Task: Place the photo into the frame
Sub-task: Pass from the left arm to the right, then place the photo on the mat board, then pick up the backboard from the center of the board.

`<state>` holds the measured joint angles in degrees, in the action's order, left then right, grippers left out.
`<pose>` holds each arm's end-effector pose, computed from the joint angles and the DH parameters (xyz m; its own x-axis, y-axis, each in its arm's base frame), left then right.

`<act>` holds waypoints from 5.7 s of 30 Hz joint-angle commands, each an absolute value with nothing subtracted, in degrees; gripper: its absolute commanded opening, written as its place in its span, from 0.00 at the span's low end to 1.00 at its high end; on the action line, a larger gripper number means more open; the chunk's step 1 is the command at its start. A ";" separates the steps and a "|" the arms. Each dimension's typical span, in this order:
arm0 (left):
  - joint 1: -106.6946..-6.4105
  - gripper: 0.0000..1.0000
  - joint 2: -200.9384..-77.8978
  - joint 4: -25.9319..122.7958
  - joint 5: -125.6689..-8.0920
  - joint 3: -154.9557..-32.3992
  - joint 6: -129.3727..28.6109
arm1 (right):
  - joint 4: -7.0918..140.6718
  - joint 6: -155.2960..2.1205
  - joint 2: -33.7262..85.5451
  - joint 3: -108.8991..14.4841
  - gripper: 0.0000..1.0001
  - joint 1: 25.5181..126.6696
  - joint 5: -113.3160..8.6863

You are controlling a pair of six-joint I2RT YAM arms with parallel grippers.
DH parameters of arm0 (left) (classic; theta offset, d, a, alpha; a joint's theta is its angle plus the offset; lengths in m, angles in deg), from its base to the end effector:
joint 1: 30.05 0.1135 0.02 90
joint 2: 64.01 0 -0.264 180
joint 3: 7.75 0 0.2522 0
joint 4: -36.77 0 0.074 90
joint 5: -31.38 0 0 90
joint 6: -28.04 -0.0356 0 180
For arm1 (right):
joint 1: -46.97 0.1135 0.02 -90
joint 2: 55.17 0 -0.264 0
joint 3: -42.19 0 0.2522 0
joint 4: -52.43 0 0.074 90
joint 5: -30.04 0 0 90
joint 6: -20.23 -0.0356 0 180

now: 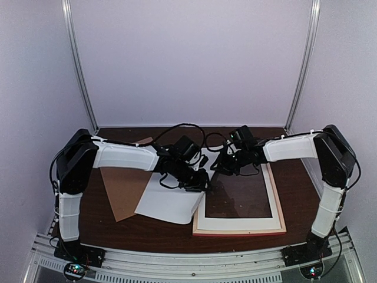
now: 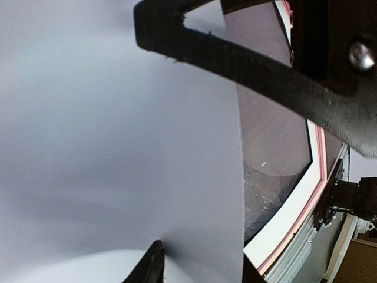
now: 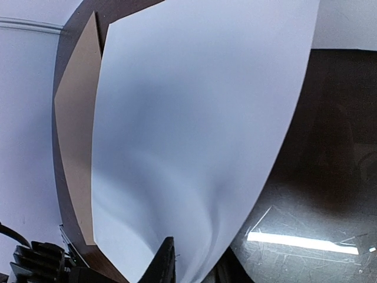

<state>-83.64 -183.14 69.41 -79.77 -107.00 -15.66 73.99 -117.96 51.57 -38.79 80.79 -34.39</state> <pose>0.2573 -0.3705 0.1733 -0.9623 0.1688 -0.2134 0.2681 0.7221 -0.6377 0.3197 0.2327 0.1787 -0.9626 0.1644 -0.2154 -0.0415 0.6960 0.7168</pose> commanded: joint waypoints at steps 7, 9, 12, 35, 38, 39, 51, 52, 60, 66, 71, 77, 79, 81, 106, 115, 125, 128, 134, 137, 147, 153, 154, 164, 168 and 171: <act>-84.28 0.56 -181.49 67.30 -82.14 -106.41 -17.20 | 75.96 -114.15 50.49 -38.10 0.03 77.75 -34.81; -84.28 0.59 -180.58 67.65 -82.90 -106.62 -18.26 | 77.56 -112.83 49.48 -37.79 0.00 76.59 -34.20; -84.26 0.62 -178.68 69.07 -84.33 -107.04 -20.95 | 81.86 -108.60 47.54 -37.53 0.00 74.73 -33.72; -82.09 0.98 -168.05 81.43 -80.08 -109.77 -35.47 | 107.22 -84.72 31.85 -31.71 0.00 58.04 -33.13; -81.61 0.98 -167.60 82.57 -78.78 -109.84 -36.15 | 110.01 -81.99 32.45 -33.65 0.00 56.90 -35.26; -81.55 0.98 -167.54 82.94 -78.23 -109.87 -36.48 | 110.70 -81.24 32.86 -34.60 0.00 56.62 -35.79; -81.56 0.98 -166.43 84.91 -73.84 -108.72 -37.59 | 110.29 -79.13 40.92 -41.53 0.00 55.76 -35.51; -81.50 0.98 -166.42 85.10 -73.44 -108.70 -37.66 | 109.97 -79.31 41.30 -41.68 0.00 55.76 -35.46; -81.35 0.98 -166.40 85.86 -71.53 -108.59 -37.79 | 106.97 -82.21 41.32 -41.22 0.00 54.61 -36.27; -81.04 0.98 -166.29 86.22 -70.72 -108.43 -37.79 | 105.57 -82.66 41.60 -40.67 0.00 53.91 -35.50; -80.77 0.98 -166.49 86.30 -70.44 -108.48 -37.86 | 104.93 -82.28 42.88 -40.34 0.00 53.89 -34.55; -80.57 0.98 -166.53 86.51 -70.20 -108.43 -37.79 | 103.69 -82.59 43.65 -38.90 0.01 53.93 -33.74; -80.50 0.98 -166.65 86.54 -70.20 -108.50 -37.79 | 103.24 -82.90 43.57 -38.11 0.01 54.00 -33.34; -80.49 0.98 -166.79 86.57 -70.18 -108.60 -37.80 | 102.84 -83.10 43.32 -37.40 0.01 54.15 -33.19; -79.18 0.97 -166.13 88.31 -68.23 -108.46 -38.36 | 104.30 -83.66 41.04 -35.93 0.43 54.78 -37.97; -76.67 0.98 -163.94 88.87 -66.46 -106.12 -38.67 | 106.37 -83.30 40.23 -36.69 0.51 54.79 -41.76; -69.32 0.98 -158.50 90.28 -62.10 -98.80 -38.93 | 107.37 -83.52 35.38 -37.98 0.69 58.32 -46.35; -65.45 0.98 -156.10 90.39 -61.68 -94.73 -38.44 | 106.67 -84.42 35.27 -39.69 0.72 63.26 -46.38; -55.27 0.98 -149.85 88.82 -63.52 -86.01 -36.92 | 104.63 -86.76 40.14 -47.92 0.78 74.59 -45.99; -50.58 0.98 -147.76 88.02 -65.08 -82.87 -35.46 | 103.83 -87.57 45.45 -53.87 0.79 80.05 -44.83; -40.93 0.98 -143.95 81.61 -68.05 -71.65 -29.46 | 103.31 -90.22 68.44 -76.98 0.80 92.94 -42.12; -36.60 0.98 -144.01 79.67 -68.65 -68.21 -26.82 | 103.94 -92.66 78.69 -87.34 0.80 94.86 -41.66; -35.76 0.98 -144.14 78.96 -69.33 -67.59 -26.38 | 103.79 -93.05 79.83 -88.01 0.80 94.84 -41.61; -32.49 0.98 -149.03 73.82 -72.96 -65.06 -25.51 | 102.19 -94.52 84.43 -89.50 0.79 94.82 -40.27; -32.49 0.98 -151.47 71.89 -74.85 -64.36 -25.11 | 101.57 -94.90 84.58 -88.91 0.79 94.86 -39.53; -32.48 0.97 -152.57 70.10 -76.41 -63.66 -24.77 | 99.99 -95.80 84.21 -87.25 0.79 94.87 -38.29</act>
<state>-32.97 -150.60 74.26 -73.30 -65.01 -25.71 102.42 -94.22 83.76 -88.30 95.08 -40.16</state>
